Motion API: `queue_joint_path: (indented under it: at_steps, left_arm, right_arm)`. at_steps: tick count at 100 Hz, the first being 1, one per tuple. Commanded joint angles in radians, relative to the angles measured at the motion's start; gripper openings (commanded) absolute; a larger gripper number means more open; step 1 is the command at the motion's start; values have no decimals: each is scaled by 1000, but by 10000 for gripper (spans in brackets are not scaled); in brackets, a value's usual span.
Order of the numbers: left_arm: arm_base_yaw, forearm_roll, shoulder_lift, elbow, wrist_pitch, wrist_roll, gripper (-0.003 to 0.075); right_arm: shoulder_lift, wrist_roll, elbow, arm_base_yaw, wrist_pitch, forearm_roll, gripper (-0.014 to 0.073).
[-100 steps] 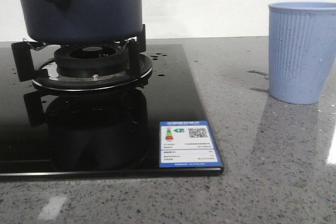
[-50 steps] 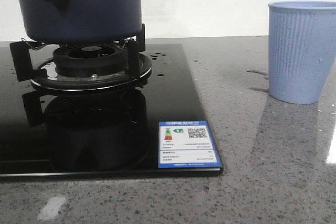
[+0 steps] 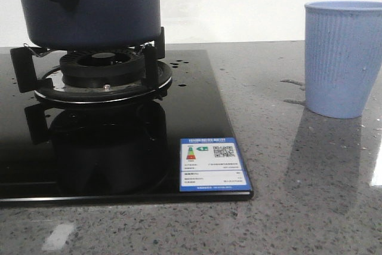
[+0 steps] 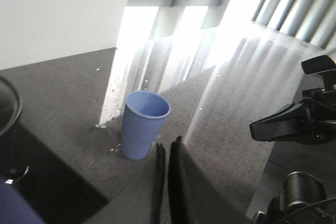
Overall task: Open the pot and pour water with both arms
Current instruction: 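Grasp the blue lid knob with the left gripper and lift the lid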
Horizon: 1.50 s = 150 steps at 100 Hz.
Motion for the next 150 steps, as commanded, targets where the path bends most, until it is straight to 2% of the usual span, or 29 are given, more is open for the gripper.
queue_joint_path:
  at_steps: [1, 8, 13, 20, 23, 28, 32, 37, 40, 47, 52, 61, 75, 99, 117, 134, 150]
  left_arm:
    - [-31, -76, 83, -93, -24, 87, -18]
    - [-32, -32, 141, -144, -24, 154, -4]
    - [-32, 4, 177, -178, -24, 201, 43]
    - [-32, 59, 222, -214, -34, 256, 180]
    - [-32, 80, 243, -224, -47, 275, 277]
    - [-32, 110, 272, -231, -94, 276, 418]
    - [-32, 127, 290, -231, -144, 276, 522]
    - [-32, 151, 318, -231, -192, 276, 603]
    - [-32, 163, 332, -231, -212, 280, 627]
    - [-30, 171, 368, -231, -254, 315, 623]
    - [-30, 164, 392, -231, -300, 348, 606]
    - [-30, 98, 431, -231, -378, 448, 582]
    - [-24, -117, 485, -231, -449, 654, 558]
    - [133, -511, 591, -235, -226, 914, 533]
    - [232, -574, 659, -235, -81, 976, 533]
    - [234, -578, 734, -237, 9, 1002, 533]
    - [234, -599, 782, -237, 20, 1064, 533]
  right_arm:
    - [20, -122, -45, -5, -63, 39, -75]
    - [21, -193, -45, -5, -78, 39, -75]
    - [21, -252, -45, -5, -88, 39, -75]
    - [21, -319, -45, -5, -93, 39, -55]
    - [21, -333, -45, -5, -98, 39, -32]
    - [21, -338, -45, -5, -111, 39, 38]
    - [21, -338, -45, -5, -130, 39, 130]
    - [21, -338, -45, -5, -157, 37, 274]
    - [21, -338, -45, -5, -175, 37, 388]
    - [23, -338, -45, -5, -215, 33, 589]
    - [23, -338, -45, -5, -234, 32, 667]
    - [25, -338, -45, -5, -250, 28, 643]
    - [25, -338, -45, -5, -255, 24, 643]
    - [25, -338, -45, -5, -248, 22, 643]
    - [25, -336, -45, -5, -242, 22, 643]
    - [25, -336, -45, -5, -246, 22, 643]
    - [25, -336, -45, -5, -246, 22, 643]
